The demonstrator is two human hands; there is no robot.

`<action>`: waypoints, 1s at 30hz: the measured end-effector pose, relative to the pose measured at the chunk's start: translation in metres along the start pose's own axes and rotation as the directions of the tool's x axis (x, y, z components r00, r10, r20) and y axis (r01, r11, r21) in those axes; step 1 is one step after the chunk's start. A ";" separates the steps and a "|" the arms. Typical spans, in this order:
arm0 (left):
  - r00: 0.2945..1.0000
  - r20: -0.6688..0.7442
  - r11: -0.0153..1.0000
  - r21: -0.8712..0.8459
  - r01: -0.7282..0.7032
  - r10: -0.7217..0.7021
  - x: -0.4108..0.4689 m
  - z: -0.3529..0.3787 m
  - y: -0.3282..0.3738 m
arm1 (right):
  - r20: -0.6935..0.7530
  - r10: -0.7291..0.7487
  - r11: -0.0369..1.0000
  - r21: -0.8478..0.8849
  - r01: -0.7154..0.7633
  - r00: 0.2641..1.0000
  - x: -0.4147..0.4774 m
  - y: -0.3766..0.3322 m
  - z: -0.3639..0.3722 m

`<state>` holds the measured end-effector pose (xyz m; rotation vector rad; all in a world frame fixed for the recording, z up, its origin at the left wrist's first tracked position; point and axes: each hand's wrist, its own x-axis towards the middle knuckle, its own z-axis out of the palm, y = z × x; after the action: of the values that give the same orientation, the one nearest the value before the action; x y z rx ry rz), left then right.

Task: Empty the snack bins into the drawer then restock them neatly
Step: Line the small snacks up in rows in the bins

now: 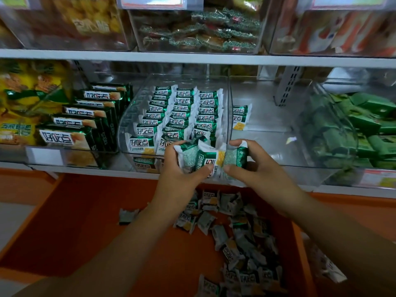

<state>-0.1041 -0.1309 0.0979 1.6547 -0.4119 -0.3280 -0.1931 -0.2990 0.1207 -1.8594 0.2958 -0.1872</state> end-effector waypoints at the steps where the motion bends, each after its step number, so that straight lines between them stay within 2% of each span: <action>1: 1.000 -0.008 1.000 0.008 0.018 -0.017 0.001 -0.001 0.001 | 0.033 0.028 0.999 0.018 -0.029 0.999 0.000 -0.001 0.000; 4: 0.999 -0.026 0.999 -0.002 0.047 -0.047 0.005 -0.005 0.005 | 0.145 0.120 0.926 0.339 -0.163 0.982 0.004 -0.006 -0.005; 6: 0.996 -0.025 0.996 -0.041 0.082 -0.083 0.006 -0.008 0.008 | 0.211 0.079 0.876 0.452 -0.169 0.974 0.000 -0.012 -0.010; 9: 0.995 -0.008 0.991 -0.099 0.095 -0.096 0.005 -0.008 0.014 | 0.237 -0.019 0.920 0.385 -0.076 0.971 -0.005 -0.012 -0.016; 12: 0.995 0.003 0.989 -0.109 0.103 -0.104 0.005 -0.008 0.014 | 0.233 -0.039 0.941 0.337 -0.042 0.972 -0.007 -0.014 -0.017; 17: 0.996 0.046 0.991 -0.098 0.086 -0.082 0.005 -0.008 0.008 | 0.042 -0.027 0.999 0.026 0.026 0.999 -0.003 -0.012 -0.013; 18: 0.995 0.040 0.989 -0.109 0.100 -0.096 0.005 -0.008 0.008 | 0.023 -0.022 1.000 0.021 0.021 1.000 -0.001 -0.010 -0.013; 22: 0.989 0.011 0.974 -0.176 0.145 -0.145 0.004 -0.005 0.011 | -0.036 0.018 0.976 0.217 -0.010 0.999 0.003 -0.012 -0.010; 26: 0.988 -0.027 0.962 -0.234 0.141 -0.152 0.008 -0.004 0.007 | -0.002 0.005 0.982 0.190 -0.005 1.000 0.001 -0.009 -0.009; 30: 0.995 -0.062 0.969 -0.242 0.057 -0.075 0.006 -0.006 0.013 | 0.005 0.088 0.966 0.243 -0.086 0.996 0.001 -0.011 -0.010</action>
<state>-0.0975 -0.1299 0.1116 1.4405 -0.2531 -0.3535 -0.1939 -0.3055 0.1344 -1.6001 0.3427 -0.1613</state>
